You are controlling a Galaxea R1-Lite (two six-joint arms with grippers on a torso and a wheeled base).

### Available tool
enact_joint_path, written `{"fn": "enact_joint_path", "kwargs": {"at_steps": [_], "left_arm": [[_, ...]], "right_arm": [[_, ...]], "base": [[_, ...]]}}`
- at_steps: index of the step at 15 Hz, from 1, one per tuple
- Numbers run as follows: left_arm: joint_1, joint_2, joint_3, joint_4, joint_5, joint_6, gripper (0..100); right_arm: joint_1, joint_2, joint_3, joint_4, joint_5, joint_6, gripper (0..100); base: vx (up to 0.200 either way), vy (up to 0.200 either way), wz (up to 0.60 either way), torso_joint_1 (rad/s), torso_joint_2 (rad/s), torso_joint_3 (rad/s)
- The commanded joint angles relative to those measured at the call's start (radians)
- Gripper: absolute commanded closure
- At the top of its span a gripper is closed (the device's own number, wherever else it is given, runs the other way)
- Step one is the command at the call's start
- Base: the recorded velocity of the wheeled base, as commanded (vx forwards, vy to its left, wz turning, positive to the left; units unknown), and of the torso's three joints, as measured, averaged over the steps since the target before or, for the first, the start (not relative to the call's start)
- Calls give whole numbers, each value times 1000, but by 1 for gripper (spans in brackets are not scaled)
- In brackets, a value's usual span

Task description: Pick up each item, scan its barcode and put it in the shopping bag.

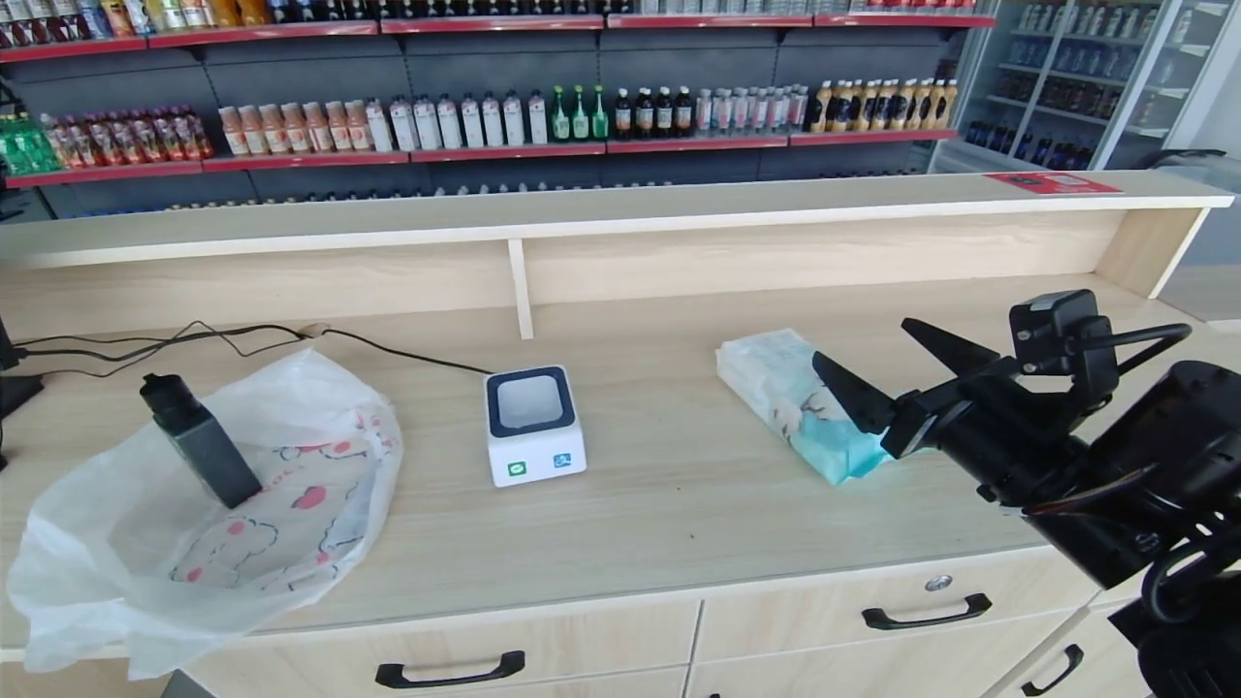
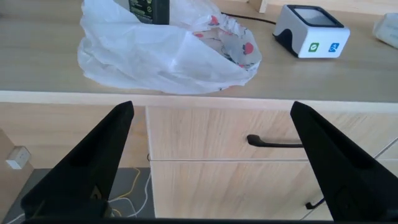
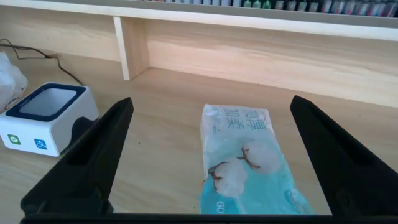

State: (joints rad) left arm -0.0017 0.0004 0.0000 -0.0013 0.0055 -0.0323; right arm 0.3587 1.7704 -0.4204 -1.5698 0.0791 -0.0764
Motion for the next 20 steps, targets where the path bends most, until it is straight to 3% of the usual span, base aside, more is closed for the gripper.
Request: {"fn": "enact_joint_path", "kwargs": {"at_steps": [1, 4, 16, 18, 20], "left_arm": [[0, 0, 0, 0, 1, 0, 0], [0, 0, 0, 0, 1, 2, 0], [0, 0, 0, 0, -1, 2, 0], [0, 0, 0, 0, -1, 3, 0], [0, 0, 0, 0, -1, 3, 0]], "right_arm": [[0, 7, 0, -1, 1, 0, 0], [8, 11, 0, -1, 1, 0, 0], [42, 0, 31, -1, 11, -13, 0], [46, 6, 19, -1, 7, 47, 0], [88, 21, -74, -1, 8, 129, 0]], "base": [[0, -200, 0, -2, 7, -7], [0, -200, 0, -1, 1, -1], [0, 0, 0, 0, 0, 0], [0, 0, 0, 0, 0, 0], [0, 0, 0, 0, 0, 0]]}}
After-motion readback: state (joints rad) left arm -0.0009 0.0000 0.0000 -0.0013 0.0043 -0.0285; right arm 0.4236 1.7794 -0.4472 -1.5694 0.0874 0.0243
